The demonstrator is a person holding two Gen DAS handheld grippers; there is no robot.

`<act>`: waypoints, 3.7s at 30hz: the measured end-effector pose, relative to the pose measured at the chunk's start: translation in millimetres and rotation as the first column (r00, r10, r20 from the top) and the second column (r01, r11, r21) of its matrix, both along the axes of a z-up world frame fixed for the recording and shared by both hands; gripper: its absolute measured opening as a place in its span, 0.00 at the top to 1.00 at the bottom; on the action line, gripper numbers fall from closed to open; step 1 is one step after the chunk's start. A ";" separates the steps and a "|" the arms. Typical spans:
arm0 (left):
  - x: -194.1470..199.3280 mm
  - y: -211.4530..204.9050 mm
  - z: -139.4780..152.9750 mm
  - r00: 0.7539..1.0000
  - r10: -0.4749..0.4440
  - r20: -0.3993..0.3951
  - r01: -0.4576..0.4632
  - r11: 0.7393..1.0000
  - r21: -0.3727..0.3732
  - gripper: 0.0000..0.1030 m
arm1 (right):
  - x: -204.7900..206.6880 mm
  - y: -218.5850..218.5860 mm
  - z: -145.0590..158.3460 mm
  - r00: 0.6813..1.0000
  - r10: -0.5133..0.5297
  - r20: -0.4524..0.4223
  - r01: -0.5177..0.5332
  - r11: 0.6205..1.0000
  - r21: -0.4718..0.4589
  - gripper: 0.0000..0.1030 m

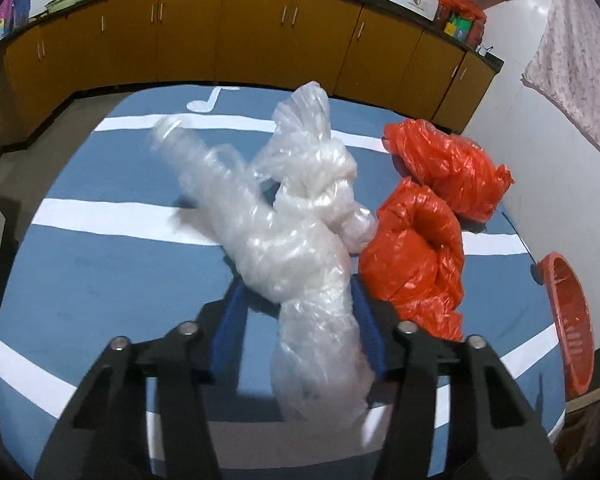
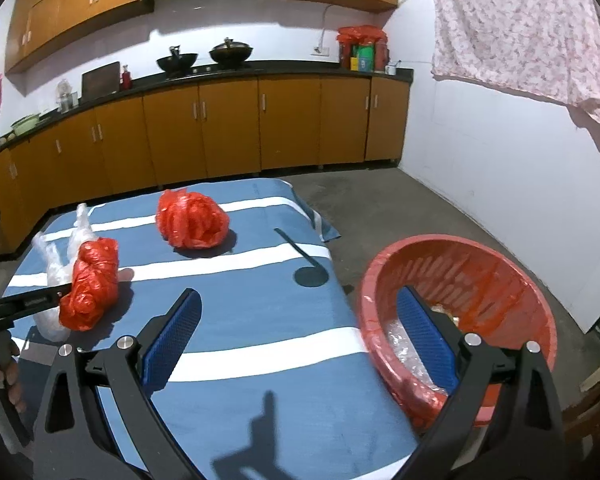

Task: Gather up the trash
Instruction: 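Grasp a clear bag with the left tool while the right tool grasps a red bag, then carry the clear and red bags over the basket and open both tools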

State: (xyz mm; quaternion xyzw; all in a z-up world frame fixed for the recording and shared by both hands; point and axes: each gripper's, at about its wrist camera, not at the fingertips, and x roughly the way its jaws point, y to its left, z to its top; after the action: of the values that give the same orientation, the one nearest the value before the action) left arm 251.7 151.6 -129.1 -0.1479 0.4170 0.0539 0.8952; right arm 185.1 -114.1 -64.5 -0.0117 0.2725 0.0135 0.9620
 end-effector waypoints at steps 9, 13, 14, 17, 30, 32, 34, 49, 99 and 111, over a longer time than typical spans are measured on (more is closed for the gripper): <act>-29.6 27.5 2.1 1.000 0.018 0.020 -0.018 0.999 0.031 0.68 | 11.2 45.9 2.0 0.991 0.134 -0.028 -0.133 0.990 0.042 0.06; -47.1 50.9 3.3 0.998 0.062 0.022 -0.063 0.996 0.066 0.67 | 23.3 79.3 -4.7 0.977 0.204 -0.061 -0.199 0.977 0.071 0.06; -49.4 57.0 2.4 0.997 0.073 0.019 -0.074 0.995 0.071 0.67 | 26.8 89.6 -7.4 0.973 0.222 -0.071 -0.216 0.973 0.076 0.06; -56.2 77.4 -0.9 0.994 0.108 0.011 -0.109 0.992 0.068 0.66 | 36.9 118.3 -15.6 0.959 0.263 -0.101 -0.254 0.962 0.096 0.06; -46.4 97.8 -6.7 0.996 0.093 -0.002 -0.093 0.994 0.056 0.59 | 81.0 187.9 -50.6 0.921 0.307 -0.240 -0.295 0.952 0.083 0.25; -44.4 97.9 -7.4 0.997 0.082 0.000 -0.082 0.995 0.051 0.66 | 82.7 187.8 -54.6 0.911 0.318 -0.261 -0.304 0.948 0.094 0.40; -44.3 97.7 -8.1 0.997 0.074 0.002 -0.074 0.996 0.048 0.68 | 80.8 186.8 -57.4 0.903 0.334 -0.271 -0.323 0.943 0.086 0.44; -55.6 75.2 6.3 0.998 0.036 0.053 -0.037 0.999 0.026 0.71 | 56.3 126.3 -46.9 0.938 0.266 -0.225 -0.253 0.964 0.084 0.47; -31.1 -161.6 60.6 0.872 -0.435 0.224 0.447 0.895 -0.002 0.71 | -8.1 -93.8 2.0 0.980 -0.195 -0.037 0.195 0.981 -0.001 0.47; -14.0 -234.1 67.4 0.793 -0.556 0.250 0.577 0.816 -0.016 0.71 | -8.8 -141.8 2.4 0.953 -0.302 -0.022 0.302 0.953 0.021 0.47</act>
State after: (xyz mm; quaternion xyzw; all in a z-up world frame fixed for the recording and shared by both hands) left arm 237.7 -82.5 -61.8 -0.0623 0.3357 -0.2536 0.9050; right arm 176.3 -256.0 -62.1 0.0417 0.2797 -0.1303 0.9503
